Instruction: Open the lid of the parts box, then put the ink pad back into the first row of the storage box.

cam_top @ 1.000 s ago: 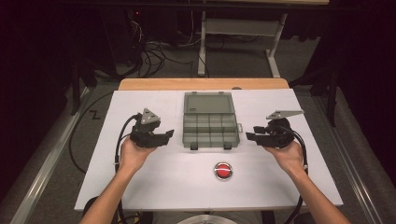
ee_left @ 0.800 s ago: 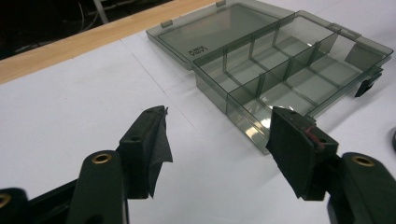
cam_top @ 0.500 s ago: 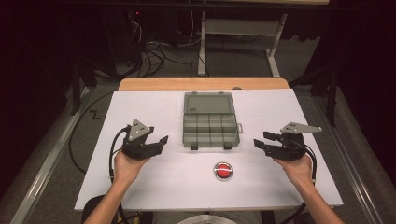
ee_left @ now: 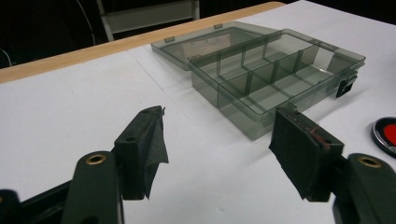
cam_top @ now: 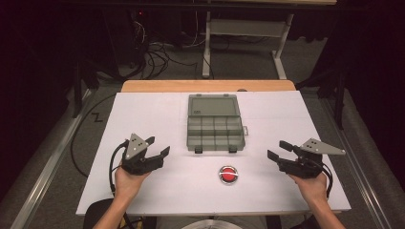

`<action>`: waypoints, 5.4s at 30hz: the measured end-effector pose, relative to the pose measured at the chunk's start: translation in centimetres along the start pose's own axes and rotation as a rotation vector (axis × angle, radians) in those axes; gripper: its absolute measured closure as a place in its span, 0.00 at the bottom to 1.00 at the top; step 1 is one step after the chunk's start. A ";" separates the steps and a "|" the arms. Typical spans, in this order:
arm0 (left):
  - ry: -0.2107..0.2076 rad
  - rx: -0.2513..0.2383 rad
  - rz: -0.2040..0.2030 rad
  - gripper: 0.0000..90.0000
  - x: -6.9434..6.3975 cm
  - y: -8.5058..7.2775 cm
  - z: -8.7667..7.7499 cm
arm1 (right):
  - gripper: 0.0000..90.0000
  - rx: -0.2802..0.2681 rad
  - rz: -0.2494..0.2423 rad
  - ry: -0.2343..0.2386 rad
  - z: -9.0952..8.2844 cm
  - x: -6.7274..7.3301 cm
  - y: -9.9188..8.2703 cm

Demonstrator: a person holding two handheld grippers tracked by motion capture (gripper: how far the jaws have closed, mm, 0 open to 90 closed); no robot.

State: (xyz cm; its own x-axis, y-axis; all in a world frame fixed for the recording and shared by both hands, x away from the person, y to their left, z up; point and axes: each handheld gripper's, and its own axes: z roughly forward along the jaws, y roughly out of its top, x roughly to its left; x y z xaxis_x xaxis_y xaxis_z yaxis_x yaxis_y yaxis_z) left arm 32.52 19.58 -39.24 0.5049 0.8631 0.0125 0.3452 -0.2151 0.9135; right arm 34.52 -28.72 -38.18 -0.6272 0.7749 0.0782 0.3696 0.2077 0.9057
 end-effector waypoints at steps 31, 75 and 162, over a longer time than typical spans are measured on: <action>0.025 -0.053 -0.032 0.37 -0.4 -2.5 -0.3 | 0.35 -0.102 0.011 -0.070 -1.1 -0.5 -3.1; 0.026 -0.044 -0.047 0.30 -0.4 -2.5 0.2 | 0.41 0.390 -0.106 0.099 5.6 4.8 1.3; 0.041 -0.048 -0.064 0.27 -0.2 -2.5 0.3 | 0.35 0.746 -0.322 0.191 11.7 10.5 2.8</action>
State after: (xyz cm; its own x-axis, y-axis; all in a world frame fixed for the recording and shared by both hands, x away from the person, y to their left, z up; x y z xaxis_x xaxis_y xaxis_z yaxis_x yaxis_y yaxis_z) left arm 31.77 19.85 -41.67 0.4497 0.8926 -0.0307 0.3366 -0.1376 0.9315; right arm 37.03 -13.03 -39.67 -0.8605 0.5094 -0.0067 0.4673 0.7945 0.3878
